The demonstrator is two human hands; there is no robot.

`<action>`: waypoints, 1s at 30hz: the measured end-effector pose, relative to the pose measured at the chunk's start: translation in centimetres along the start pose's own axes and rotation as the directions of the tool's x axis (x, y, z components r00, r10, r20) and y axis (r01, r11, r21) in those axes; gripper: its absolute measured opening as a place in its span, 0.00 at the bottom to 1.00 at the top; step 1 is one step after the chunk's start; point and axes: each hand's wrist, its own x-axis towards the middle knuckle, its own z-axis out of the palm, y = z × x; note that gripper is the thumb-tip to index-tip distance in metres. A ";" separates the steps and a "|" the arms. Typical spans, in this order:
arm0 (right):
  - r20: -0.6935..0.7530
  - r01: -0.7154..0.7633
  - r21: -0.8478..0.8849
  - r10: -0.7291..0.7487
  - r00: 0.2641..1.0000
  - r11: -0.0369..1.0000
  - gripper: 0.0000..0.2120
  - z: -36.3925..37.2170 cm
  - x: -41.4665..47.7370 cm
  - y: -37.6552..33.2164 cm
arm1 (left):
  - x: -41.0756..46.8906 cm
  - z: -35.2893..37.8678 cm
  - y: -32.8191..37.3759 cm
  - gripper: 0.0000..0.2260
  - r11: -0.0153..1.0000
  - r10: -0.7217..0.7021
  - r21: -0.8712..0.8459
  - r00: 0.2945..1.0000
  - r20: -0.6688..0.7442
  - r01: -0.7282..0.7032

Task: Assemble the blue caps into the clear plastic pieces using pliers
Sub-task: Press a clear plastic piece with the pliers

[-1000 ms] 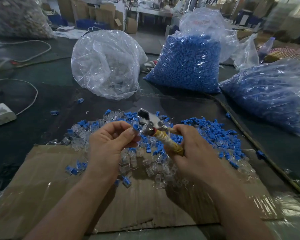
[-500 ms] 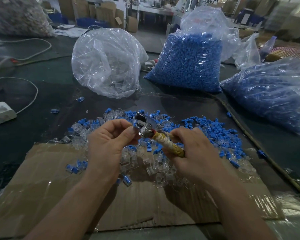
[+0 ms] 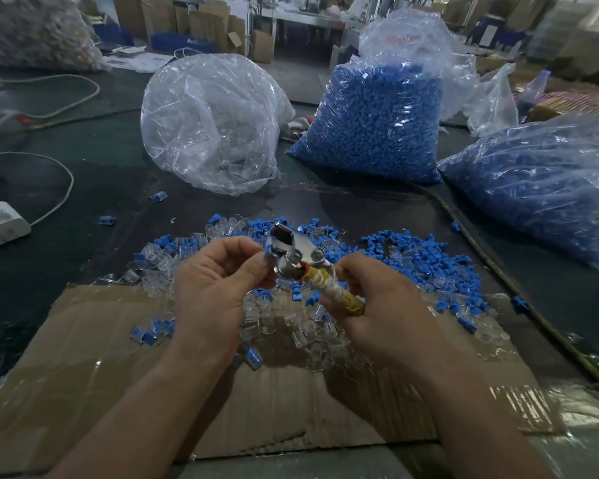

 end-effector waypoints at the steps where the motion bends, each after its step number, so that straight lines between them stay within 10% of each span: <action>1: -0.003 0.001 -0.003 -0.001 1.000 1.000 0.13 0.0 0.0 0.0 | 0.0 0.0 0.0 0.04 1.000 -0.003 -0.001 1.000 0.003 0.003; 15: -0.080 0.006 -0.053 -0.010 0.997 0.999 0.15 0.2 0.1 0.9 | 0.4 -0.5 0.5 0.03 0.999 -0.002 0.052 1.000 0.008 0.001; 20: -0.169 -0.098 -0.098 0.081 0.982 0.990 0.21 -0.2 0.5 2.9 | 1.4 -2.5 1.7 0.12 0.943 0.083 0.324 0.997 0.006 -0.080; 30: -0.086 -0.291 -0.240 0.279 0.957 0.926 0.34 -0.4 0.9 5.3 | 2.2 -4.4 3.0 0.17 0.653 -0.306 0.737 0.951 0.043 0.177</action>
